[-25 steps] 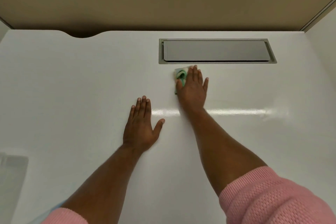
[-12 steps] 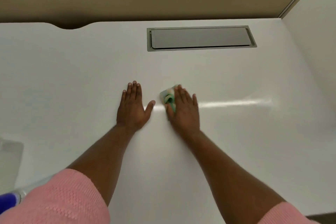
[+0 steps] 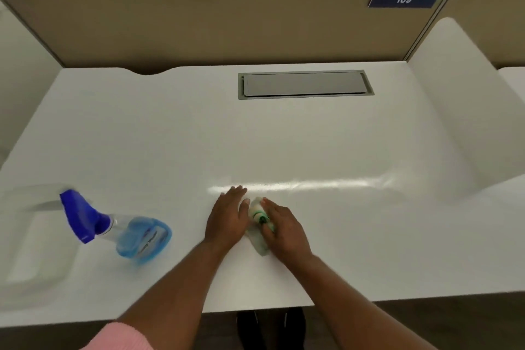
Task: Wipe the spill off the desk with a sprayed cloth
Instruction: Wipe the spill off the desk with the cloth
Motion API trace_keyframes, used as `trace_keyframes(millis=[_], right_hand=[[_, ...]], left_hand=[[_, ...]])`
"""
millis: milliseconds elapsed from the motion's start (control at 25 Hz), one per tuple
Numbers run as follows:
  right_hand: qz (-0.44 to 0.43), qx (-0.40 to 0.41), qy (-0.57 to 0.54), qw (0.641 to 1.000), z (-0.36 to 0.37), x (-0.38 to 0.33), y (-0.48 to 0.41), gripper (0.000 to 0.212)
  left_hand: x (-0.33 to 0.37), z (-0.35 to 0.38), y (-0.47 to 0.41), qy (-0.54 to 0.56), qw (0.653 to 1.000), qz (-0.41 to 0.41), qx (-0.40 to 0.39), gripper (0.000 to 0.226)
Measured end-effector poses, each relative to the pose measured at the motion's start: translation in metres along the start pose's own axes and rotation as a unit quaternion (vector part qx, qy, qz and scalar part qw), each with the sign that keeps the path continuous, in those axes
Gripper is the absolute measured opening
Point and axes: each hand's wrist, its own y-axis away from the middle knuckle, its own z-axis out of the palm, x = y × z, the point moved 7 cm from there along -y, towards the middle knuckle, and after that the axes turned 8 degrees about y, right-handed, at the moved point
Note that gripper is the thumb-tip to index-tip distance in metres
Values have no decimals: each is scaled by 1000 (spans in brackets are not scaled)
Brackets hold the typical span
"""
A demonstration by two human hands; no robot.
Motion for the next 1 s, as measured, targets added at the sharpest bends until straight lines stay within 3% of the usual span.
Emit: trace_keyframes(millis=[120, 200, 280, 400, 480, 560, 680, 840, 1000], right_hand=[[127, 76, -171, 974, -46, 4, 0, 24], [185, 74, -276, 940, -67, 8, -5, 13], [234, 31, -396, 887, -79, 18, -11, 15], [296, -65, -519, 799, -92, 29, -8, 35], [302, -82, -536, 784, -104, 32, -6, 35], [284, -15, -538, 793, -120, 37, -9, 30], [205, 136, -421, 873, -154, 36, -13, 17], [107, 61, -261, 958, -126, 28, -8, 15], [136, 117, -100, 979, -111, 49, 2, 26]], left_hand=[[14, 5, 24, 141, 987, -71, -26, 36], [27, 3, 25, 242, 963, -119, -21, 35], [41, -2, 19, 313, 939, -141, -40, 39], [65, -3, 12, 335, 928, -120, -111, 28], [77, -7, 6, 292, 946, -105, -91, 27], [85, -9, 0, 210, 973, -87, -38, 32], [87, -8, -2, 109, 991, -76, -9, 48], [64, -4, 4, 11, 998, -56, -13, 57], [32, 3, 10, -75, 995, -56, -30, 61]])
